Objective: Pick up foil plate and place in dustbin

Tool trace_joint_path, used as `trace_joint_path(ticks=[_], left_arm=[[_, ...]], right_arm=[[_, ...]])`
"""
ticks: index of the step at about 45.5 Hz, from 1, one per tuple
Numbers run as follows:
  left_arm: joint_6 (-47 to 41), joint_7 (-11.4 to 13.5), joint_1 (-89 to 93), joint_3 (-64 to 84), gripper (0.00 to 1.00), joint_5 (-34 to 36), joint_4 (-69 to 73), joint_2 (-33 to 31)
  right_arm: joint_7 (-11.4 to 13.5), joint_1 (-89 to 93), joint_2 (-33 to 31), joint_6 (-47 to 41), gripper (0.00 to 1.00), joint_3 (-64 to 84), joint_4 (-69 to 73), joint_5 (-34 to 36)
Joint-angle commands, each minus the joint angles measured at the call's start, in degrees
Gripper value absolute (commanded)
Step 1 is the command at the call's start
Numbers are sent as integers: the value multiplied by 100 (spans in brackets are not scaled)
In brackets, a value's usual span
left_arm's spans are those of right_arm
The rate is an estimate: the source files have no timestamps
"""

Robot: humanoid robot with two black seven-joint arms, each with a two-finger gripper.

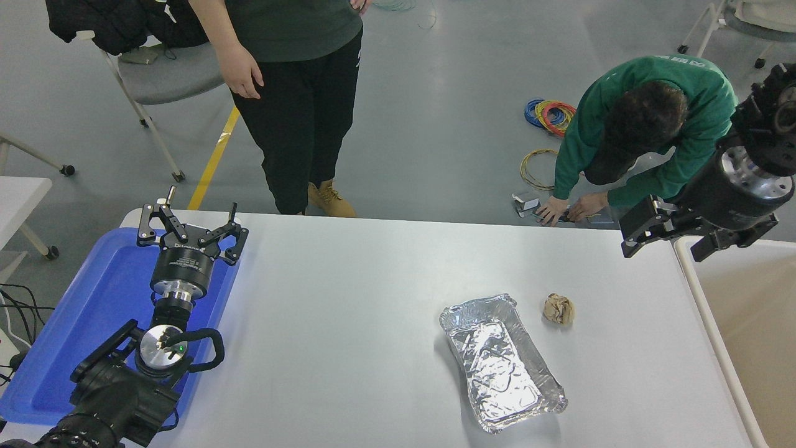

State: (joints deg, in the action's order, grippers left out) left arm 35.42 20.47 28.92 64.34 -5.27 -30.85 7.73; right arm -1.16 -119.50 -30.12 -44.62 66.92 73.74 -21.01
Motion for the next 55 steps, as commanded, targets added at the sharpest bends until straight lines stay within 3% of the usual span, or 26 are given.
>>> trace_joint_path(ticks=[1, 55], left_arm=[[0, 1, 0, 0, 100, 0, 0, -8], [0, 1, 0, 0, 100, 0, 0, 0]], right_arm=[[2, -3, 6, 14, 100, -39, 0, 0], [-7, 216, 32, 76, 100, -153, -185, -26]])
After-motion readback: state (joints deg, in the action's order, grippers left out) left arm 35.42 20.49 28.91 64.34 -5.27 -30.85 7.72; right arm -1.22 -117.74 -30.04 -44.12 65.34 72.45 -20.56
